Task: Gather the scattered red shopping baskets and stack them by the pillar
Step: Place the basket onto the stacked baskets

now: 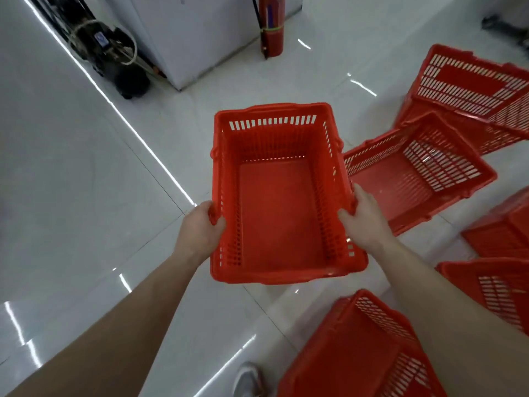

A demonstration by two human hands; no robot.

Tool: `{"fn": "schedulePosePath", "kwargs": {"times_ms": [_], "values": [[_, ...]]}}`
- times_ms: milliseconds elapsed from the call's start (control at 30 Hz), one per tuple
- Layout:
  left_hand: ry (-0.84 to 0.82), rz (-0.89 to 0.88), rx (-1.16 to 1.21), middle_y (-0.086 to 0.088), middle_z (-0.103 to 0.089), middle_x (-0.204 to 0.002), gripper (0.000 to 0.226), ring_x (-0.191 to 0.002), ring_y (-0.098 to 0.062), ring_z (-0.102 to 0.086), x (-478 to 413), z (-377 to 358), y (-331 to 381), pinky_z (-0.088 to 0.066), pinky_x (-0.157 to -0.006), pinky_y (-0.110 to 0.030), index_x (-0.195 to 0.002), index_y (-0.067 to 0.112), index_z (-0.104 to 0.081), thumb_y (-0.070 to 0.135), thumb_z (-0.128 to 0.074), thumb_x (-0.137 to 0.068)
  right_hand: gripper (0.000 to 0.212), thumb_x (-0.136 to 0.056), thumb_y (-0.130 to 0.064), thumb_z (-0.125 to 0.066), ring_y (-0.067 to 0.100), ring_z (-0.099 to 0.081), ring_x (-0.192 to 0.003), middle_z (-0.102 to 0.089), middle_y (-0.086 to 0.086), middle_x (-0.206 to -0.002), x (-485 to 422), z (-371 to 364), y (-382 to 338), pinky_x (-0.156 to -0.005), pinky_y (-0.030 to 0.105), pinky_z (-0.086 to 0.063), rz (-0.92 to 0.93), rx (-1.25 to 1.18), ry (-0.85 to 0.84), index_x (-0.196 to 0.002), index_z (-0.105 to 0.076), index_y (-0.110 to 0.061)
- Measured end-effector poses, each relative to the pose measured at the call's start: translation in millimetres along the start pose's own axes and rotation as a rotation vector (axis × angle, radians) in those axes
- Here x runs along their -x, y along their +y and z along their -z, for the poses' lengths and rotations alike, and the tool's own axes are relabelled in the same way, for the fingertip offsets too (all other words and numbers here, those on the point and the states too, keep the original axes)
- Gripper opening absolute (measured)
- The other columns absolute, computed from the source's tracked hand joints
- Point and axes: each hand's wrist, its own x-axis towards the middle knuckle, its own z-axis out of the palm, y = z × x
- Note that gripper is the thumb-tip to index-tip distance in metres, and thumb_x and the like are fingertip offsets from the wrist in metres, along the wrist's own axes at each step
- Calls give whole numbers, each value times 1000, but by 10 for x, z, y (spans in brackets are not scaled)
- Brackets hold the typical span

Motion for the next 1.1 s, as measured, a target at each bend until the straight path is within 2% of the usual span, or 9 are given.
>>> {"fn": "schedulePosePath", "kwargs": {"times_ms": [133, 267, 467, 600, 733, 833, 933, 1000, 1100], "values": [[-24, 19, -111, 1, -62, -129, 52, -115, -19, -60, 484, -11, -38, -49, -92, -36, -139, 18, -54, 43, -60, -94, 53, -93, -18, -57, 39, -51, -122, -54, 22, -132, 511, -32, 340, -102, 47, -42, -54, 141, 9, -142, -43, -3], [-162, -17, -170, -2, -60, -128, 49, -109, -17, -60, 1375, -110, 103, -50, -92, -37, -136, 17, -55, 31, -67, -90, 60, -92, -23, -64, 41, -50, -123, -53, 22, -133, 1460, 106, 872, -102, 46, -39, -215, 227, 49, -146, -44, -4], [-472, 4, -293, -3, -53, -141, 63, -120, -20, -56, 2294, -806, 173, -46, -100, -39, -143, 13, -48, 36, -69, -89, 61, -90, -23, -67, 46, -53, -119, -54, 30, -128, 2825, 128, 2091, -101, 46, -41, -605, 197, 72, -142, -46, 0], [-569, -7, -358, -7, -56, -138, 68, -119, -24, -57, 2421, -1642, -11, -45, -100, -40, -143, 11, -47, 37, -71, -86, 60, -91, -26, -66, 44, -51, -120, -52, 26, -128, 3340, -248, 2947, -99, 47, -43, -761, 73, 62, -143, -45, -6], [-599, -4, -411, -5, -56, -139, 77, -120, -24, -57, 2379, -2515, -369, -48, -99, -45, -148, 15, -40, 51, -66, -85, 65, -93, -33, -62, 41, -53, -117, -50, 19, -127, 3440, -837, 3560, -96, 48, -46, -829, -19, 77, -148, -36, -13], [-600, -6, -423, -3, -59, -135, 73, -115, -24, -61, 2381, -3010, -596, -50, -93, -44, -147, 16, -38, 54, -60, -88, 66, -91, -26, -61, 40, -55, -112, -47, 20, -130, 3446, -1209, 3810, -91, 47, -49, -783, -11, 241, -148, -33, -9], [-573, -51, -434, -2, -68, -117, 51, -92, -20, -64, 2458, -3289, -723, -47, -76, -34, -138, 17, -43, 40, -55, -94, 69, -92, -23, -60, 33, -54, -114, -45, 18, -137, 3502, -1380, 4024, -89, 44, -48, -809, -84, 401, -151, -25, -11], [-513, -65, -461, -2, -69, -108, 39, -80, -16, -58, 2496, -3353, -754, -43, -72, -32, -132, 17, -47, 30, -52, -96, 55, -97, -24, -57, 30, -60, -111, -57, 9, -127, 3563, -1414, 4153, -85, 36, -49, -858, -239, 344, -147, -34, -13], [-504, -68, -464, 3, -68, -105, 33, -80, -13, -58, 2545, -3275, -706, -46, -73, -32, -129, 19, -52, 27, -50, -98, 16, -100, -18, -52, 17, -67, -88, -63, -16, -90, 3651, -1369, 4226, -65, 16, -43, -822, -318, 221, -113, -58, -24]]}}
